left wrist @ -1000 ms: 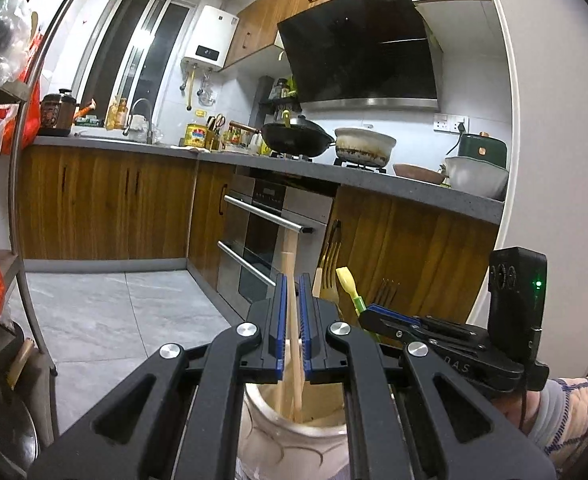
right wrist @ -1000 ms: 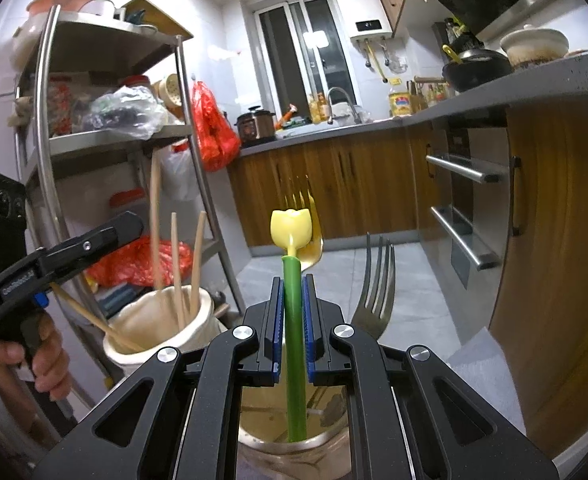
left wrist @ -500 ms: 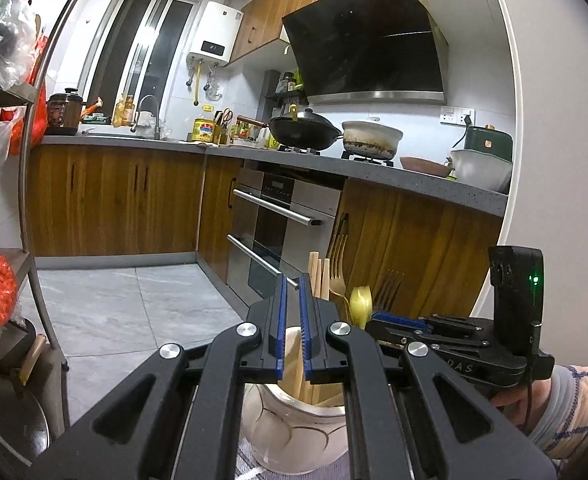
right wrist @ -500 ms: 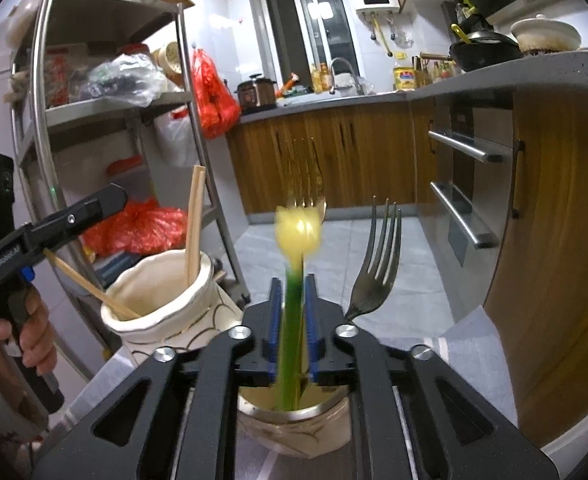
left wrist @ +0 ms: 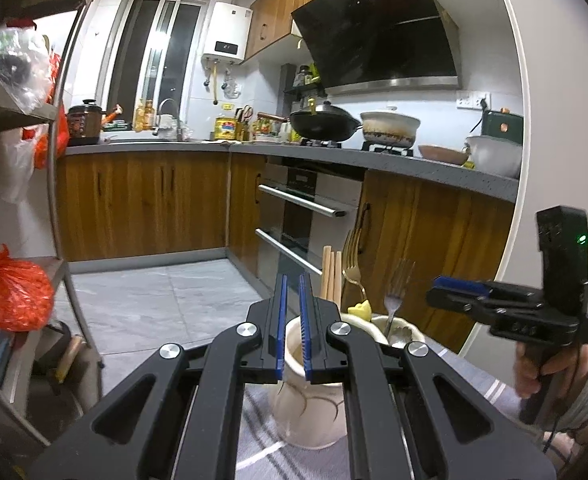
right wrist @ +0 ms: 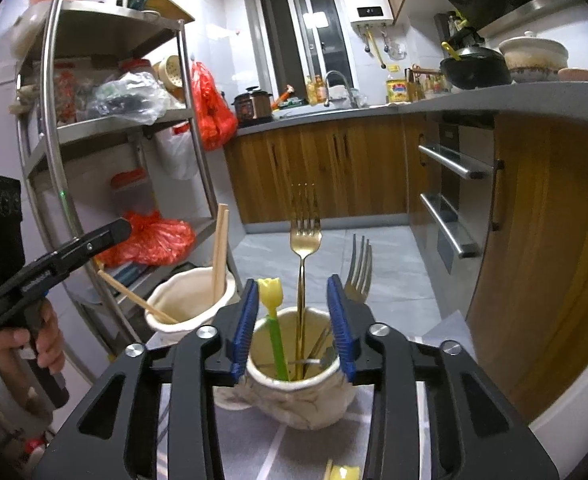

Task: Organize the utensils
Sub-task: 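Open left tool over the larger cup while right tool drops the spoon into the smaller cup, then move right tool down and grasp the last green spoon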

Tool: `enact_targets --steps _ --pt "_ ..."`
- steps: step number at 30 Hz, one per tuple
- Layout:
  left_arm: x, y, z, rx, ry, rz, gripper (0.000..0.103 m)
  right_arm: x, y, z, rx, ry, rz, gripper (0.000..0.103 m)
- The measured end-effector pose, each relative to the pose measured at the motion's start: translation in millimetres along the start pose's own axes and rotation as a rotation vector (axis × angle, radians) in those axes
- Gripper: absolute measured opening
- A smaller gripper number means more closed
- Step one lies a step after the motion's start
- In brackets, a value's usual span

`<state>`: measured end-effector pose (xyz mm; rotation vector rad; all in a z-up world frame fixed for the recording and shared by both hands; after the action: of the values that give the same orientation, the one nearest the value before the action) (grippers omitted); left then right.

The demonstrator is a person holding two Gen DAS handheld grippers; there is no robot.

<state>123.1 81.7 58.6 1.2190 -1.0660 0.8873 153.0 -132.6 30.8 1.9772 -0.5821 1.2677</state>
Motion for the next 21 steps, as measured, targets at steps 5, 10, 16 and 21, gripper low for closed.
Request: enact_targets --steps 5,10,16,21 --pt "-1.1 16.9 5.4 0.038 -0.013 0.005 0.043 0.6 22.7 -2.8 -0.014 0.003 0.031 0.066" --pt "-2.0 33.5 16.0 0.06 -0.028 0.01 0.066 2.3 41.1 -3.1 -0.025 0.003 0.047 0.088" --pt "-2.9 53.7 27.4 0.068 -0.03 0.015 0.094 -1.3 59.5 -1.5 -0.059 0.003 0.055 0.098" --pt "-7.0 66.2 33.9 0.089 -0.031 -0.006 0.097 -9.5 69.8 -1.5 -0.107 0.02 0.028 0.098"
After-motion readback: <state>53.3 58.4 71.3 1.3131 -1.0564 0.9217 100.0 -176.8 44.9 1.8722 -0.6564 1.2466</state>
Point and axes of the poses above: each gripper's, at about its wrist camera, not at the fingertips, and y roughly against the way its jaws point, z to its right, x to its top, the point moved 4 cm from there along -y, roughly the way its jaws point, and after that the axes turned 10 degrees about x, right-handed, at the moved point
